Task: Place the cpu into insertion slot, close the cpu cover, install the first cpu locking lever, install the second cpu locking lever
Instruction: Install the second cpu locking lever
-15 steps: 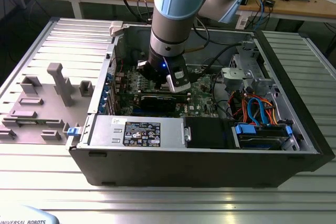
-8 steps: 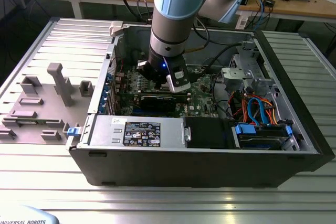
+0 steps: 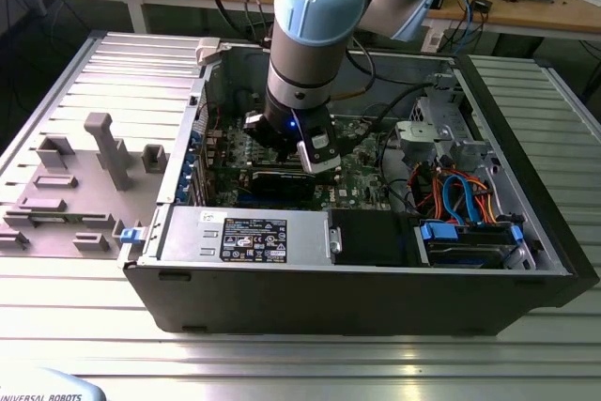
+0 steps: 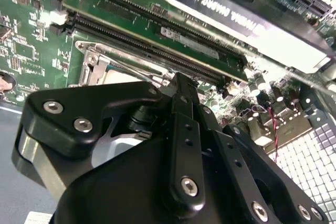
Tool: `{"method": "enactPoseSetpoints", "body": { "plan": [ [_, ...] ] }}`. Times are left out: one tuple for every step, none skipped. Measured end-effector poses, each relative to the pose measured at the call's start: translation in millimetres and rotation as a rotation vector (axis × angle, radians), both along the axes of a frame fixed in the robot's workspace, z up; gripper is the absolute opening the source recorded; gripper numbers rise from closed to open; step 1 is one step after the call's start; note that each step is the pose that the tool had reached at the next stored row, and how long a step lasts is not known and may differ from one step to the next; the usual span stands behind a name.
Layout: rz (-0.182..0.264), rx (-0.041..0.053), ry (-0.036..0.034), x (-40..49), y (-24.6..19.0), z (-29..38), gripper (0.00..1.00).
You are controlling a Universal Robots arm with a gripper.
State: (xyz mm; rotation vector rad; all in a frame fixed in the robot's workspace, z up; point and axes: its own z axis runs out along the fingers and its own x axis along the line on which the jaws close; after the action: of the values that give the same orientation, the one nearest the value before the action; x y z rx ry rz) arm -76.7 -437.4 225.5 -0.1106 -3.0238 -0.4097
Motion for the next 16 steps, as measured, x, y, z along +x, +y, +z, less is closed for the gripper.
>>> {"method": "enactPoseSetpoints", "body": {
  "plan": [
    [0.0,0.0032,-0.0001,-0.7,0.0,-1.2,0.11],
    [-0.001,0.0047,0.0,-2.6,-0.1,-2.4,0.11],
    [-0.002,0.0061,0.0001,-5.7,-0.1,-3.8,0.11],
    [-0.003,0.0073,0.0,-7.0,0.1,-4.7,0.11],
    [-0.004,0.0084,-0.0001,-7.5,0.3,-5.5,0.11],
    [-0.005,0.0105,0.0,-7.6,0.6,-6.5,0.11],
    [-0.005,0.0123,0.0,-7.5,0.9,-7.3,0.11],
    [-0.006,0.0136,-0.0001,-7.6,1.1,-8.1,0.11],
    [-0.006,0.0144,0.0,-7.6,1.5,-8.9,0.11],
    [-0.007,0.0149,0.0,-7.6,1.9,-9.7,0.11],
    [-0.007,0.0153,0.0,-7.6,2.2,-10.4,0.11],
    [-0.007,0.0172,0.0,-7.6,3.0,-12.1,0.11],
    [-0.007,0.0191,0.0,-7.7,3.0,-12.7,0.11],
    [-0.007,0.0218,0.0001,-7.8,3.0,-13.6,0.11],
    [-0.007,0.0251,0.0001,-7.9,3.0,-14.7,0.11],
    [-0.007,0.028,0.0,-7.9,3.1,-15.5,0.11]
  ]
}}
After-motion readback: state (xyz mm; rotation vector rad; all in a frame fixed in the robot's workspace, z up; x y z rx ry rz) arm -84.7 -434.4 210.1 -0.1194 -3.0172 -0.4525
